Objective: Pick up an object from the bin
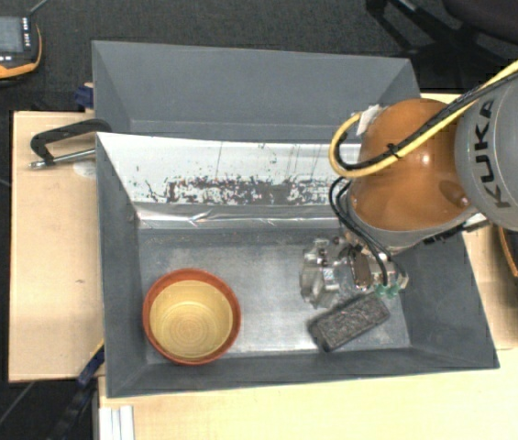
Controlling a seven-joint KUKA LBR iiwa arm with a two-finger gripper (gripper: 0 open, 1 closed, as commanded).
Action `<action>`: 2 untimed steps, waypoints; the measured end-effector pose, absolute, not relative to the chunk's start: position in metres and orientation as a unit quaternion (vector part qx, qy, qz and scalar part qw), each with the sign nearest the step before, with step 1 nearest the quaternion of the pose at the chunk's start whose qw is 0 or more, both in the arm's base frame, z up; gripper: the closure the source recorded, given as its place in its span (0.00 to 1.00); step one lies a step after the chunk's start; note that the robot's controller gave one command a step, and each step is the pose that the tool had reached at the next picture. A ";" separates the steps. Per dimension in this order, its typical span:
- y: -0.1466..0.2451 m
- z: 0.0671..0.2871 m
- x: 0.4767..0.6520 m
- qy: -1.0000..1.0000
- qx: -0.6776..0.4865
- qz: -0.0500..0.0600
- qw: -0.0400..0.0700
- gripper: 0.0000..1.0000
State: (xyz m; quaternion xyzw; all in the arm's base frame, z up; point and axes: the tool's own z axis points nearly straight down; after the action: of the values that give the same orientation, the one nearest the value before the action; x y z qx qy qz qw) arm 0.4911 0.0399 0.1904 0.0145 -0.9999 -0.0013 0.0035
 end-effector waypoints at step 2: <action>0.040 0.190 0.491 -1.000 0.015 -0.001 0.003 1.00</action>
Offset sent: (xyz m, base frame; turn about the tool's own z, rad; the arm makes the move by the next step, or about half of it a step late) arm 0.0000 0.0000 0.0000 0.0000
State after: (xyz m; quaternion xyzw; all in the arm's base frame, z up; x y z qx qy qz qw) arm 0.4911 0.0399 0.1904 0.0145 -0.9999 -0.0014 0.0034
